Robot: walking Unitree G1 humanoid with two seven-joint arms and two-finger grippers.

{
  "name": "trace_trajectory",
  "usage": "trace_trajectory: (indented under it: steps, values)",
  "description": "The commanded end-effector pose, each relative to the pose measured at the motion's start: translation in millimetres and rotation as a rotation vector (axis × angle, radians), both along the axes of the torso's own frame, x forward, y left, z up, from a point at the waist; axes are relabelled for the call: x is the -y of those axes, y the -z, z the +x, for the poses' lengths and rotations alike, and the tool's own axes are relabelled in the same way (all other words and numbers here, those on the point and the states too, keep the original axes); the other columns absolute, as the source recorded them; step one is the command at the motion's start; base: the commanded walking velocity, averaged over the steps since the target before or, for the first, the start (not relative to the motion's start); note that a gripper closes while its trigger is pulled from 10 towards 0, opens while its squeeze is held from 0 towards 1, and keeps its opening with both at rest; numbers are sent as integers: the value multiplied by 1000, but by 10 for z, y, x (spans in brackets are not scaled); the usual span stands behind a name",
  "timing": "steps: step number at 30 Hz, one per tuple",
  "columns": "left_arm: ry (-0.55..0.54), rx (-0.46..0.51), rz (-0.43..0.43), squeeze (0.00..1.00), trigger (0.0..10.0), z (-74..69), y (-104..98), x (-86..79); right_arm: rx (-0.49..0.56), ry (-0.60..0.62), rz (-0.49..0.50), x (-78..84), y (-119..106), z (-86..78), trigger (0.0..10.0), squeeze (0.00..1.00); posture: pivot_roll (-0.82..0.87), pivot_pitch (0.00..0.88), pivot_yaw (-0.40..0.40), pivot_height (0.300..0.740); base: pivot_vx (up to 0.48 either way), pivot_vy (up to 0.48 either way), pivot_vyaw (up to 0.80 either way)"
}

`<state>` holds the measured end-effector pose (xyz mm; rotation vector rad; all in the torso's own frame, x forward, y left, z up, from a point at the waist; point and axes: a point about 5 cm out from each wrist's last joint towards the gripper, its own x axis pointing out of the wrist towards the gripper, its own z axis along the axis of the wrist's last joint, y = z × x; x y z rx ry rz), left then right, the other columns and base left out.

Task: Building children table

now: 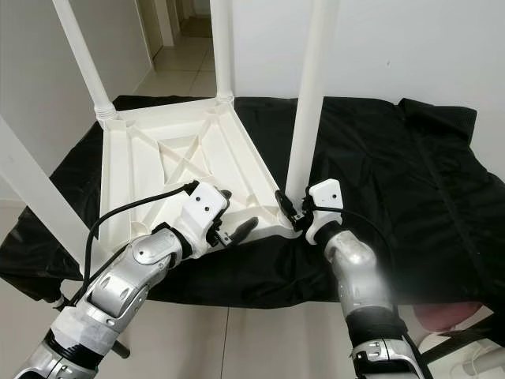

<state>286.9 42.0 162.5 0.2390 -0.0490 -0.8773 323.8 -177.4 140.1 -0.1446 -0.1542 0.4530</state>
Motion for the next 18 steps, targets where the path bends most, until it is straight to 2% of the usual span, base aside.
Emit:
trace_trajectory:
  steps: [1, 5, 11, 12, 15, 18]
  values:
    - [78, -11, 14, 0, 10000, -36, 26, 31, -29, 25, 33, -40, 42, -19, 10000, 0, -57, 0, 40, 740, 0, 0, 0]
    - [79, -11, 12, 0, 10000, -37, 24, 34, -28, 78, 52, -51, 25, -29, 10000, 0, -59, 0, 38, 740, 0, 0, 0]
    - [74, -17, 9, 0, 10000, -37, 31, 22, -18, 253, 108, -108, 27, -69, 10000, 0, -59, 0, 35, 740, 0, 0, 0]
    - [74, -17, 9, 0, 10000, -37, 31, 22, -18, 253, 108, -108, 27, -69, 10000, 0, -59, 0, 35, 740, 0, 0, 0]
    - [73, -21, 9, 0, 10000, -56, 47, 17, -23, 373, 166, -211, 40, -132, 10000, 0, -54, 0, 28, 740, 0, 0, 0]
    - [74, -23, 10, 0, 10000, -65, 56, 13, -30, 418, 168, -258, 48, -158, 10000, 0, -52, 0, 27, 740, 0, 0, 0]
